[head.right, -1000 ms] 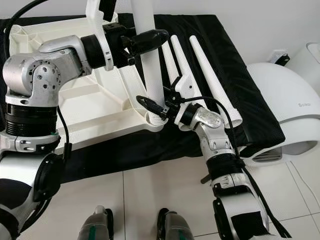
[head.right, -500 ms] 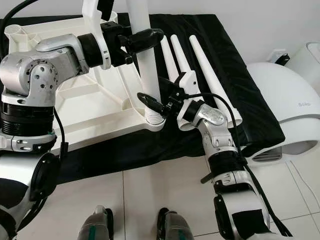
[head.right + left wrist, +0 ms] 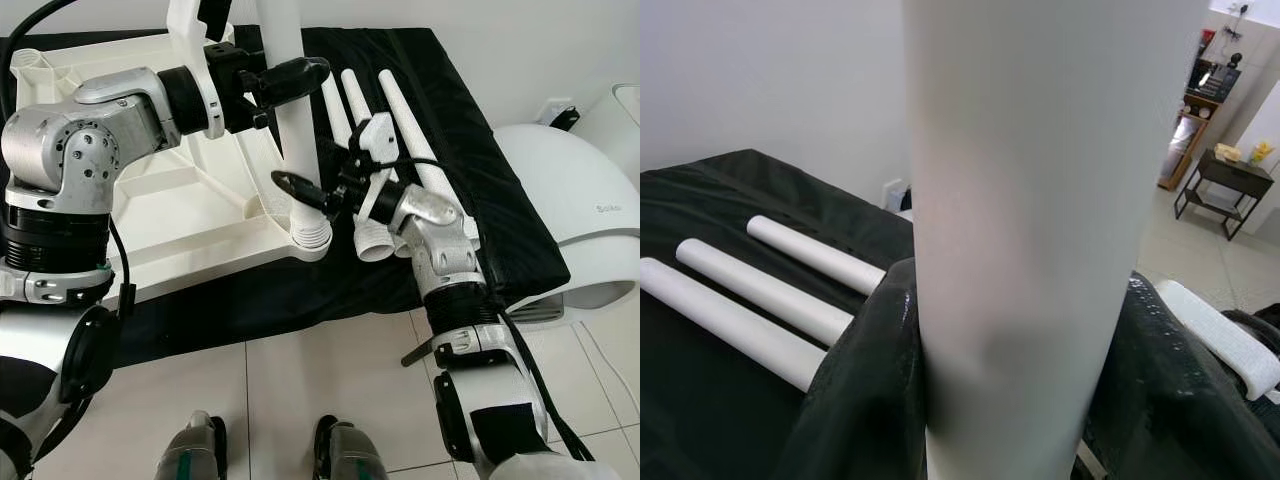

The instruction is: Building children table

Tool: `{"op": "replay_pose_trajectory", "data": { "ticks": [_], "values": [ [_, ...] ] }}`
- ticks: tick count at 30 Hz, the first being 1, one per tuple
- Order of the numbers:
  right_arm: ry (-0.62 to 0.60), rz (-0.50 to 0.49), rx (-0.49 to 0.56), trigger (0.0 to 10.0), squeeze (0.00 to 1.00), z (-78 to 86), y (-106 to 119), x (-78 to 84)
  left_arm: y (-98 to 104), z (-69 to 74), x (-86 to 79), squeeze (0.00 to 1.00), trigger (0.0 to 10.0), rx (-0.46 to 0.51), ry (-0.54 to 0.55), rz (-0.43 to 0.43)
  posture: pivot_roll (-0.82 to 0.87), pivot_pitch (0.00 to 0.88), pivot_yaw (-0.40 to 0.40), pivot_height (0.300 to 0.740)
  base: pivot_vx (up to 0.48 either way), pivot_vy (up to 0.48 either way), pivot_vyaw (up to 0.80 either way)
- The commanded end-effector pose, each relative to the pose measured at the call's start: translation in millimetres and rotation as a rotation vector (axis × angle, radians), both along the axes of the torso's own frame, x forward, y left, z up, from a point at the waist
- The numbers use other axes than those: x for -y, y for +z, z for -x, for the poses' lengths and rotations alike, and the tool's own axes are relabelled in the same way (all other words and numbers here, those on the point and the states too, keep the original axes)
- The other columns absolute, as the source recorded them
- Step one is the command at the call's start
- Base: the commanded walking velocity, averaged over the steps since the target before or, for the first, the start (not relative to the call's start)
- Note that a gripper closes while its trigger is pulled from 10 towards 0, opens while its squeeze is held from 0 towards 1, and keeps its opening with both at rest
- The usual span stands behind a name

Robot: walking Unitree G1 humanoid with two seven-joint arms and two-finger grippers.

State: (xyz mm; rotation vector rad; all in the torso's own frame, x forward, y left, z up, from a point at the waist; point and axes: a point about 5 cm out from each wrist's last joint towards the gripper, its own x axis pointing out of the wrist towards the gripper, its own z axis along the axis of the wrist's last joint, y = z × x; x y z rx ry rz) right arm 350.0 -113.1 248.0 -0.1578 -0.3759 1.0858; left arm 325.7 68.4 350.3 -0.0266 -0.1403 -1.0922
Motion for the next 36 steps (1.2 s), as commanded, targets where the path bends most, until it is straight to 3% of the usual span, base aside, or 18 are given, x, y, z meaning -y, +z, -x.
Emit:
{"op": "replay_pose_trajectory", "data": {
  "ticks": [1,8,22,23,24,25,26,27,28,29,30,36],
  "values": [
    [0.014,0.008,0.004,10.0,0.0,0.9,3,0.4,7,2.9,1.7,0.0,10.0,0.046,0.01,-0.006,0.08,0.165,-0.069,0.74,0.0,0.0,0.0],
    [0.039,0.012,-0.007,10.0,0.0,2.6,7,-2.3,7,3.0,2.0,0.0,10.0,0.051,0.013,-0.007,0.08,0.162,-0.073,0.74,0.0,0.0,0.0],
    [0.091,0.134,-0.041,10.0,0.0,2.2,27,5.0,9,6.4,5.3,0.0,10.0,0.083,0.005,-0.017,0.08,0.155,-0.084,0.74,0.0,0.0,0.0],
    [0.092,0.139,-0.038,9.0,0.0,2.0,28,5.1,9,6.4,5.3,0.0,10.0,0.085,0.005,-0.017,0.08,0.155,-0.084,0.74,0.0,0.0,0.0],
    [0.091,0.141,-0.035,5.9,0.0,1.9,28,5.0,9,6.5,5.3,0.0,10.0,0.086,0.005,-0.017,0.08,0.156,-0.086,0.74,0.0,0.0,0.0],
    [0.091,0.141,-0.035,5.9,0.0,1.9,28,5.0,9,6.5,5.3,0.0,10.0,0.086,0.005,-0.017,0.08,0.156,-0.086,0.74,0.0,0.0,0.0],
    [0.092,0.143,-0.035,8.0,0.0,2.0,29,4.8,9,6.5,5.3,0.0,10.0,0.087,0.005,-0.016,0.08,0.155,-0.086,0.74,0.0,0.0,0.0],
    [0.092,0.143,-0.036,5.9,0.0,2.2,29,4.4,10,6.5,5.1,0.0,10.0,0.089,0.006,-0.015,0.08,0.155,-0.087,0.74,0.0,0.0,0.0],
    [0.092,0.143,-0.036,5.9,0.0,2.2,29,4.4,10,6.5,5.1,0.0,10.0,0.089,0.006,-0.015,0.08,0.155,-0.087,0.74,0.0,0.0,0.0],
    [0.093,0.143,-0.037,6.9,0.0,2.4,29,4.0,10,6.7,5.0,0.0,10.0,0.091,0.006,-0.014,0.08,0.155,-0.087,0.74,0.0,0.0,0.0],
    [0.093,0.145,-0.041,9.6,0.0,2.2,29,3.7,11,6.6,4.8,0.0,10.0,0.092,0.006,-0.013,0.08,0.157,-0.086,0.74,0.0,0.0,0.0],
    [0.093,0.151,-0.048,10.0,0.0,1.9,28,3.5,12,6.6,4.3,0.0,10.0,0.097,0.008,-0.013,0.08,0.157,-0.085,0.74,0.0,0.0,0.0]
  ]
}}
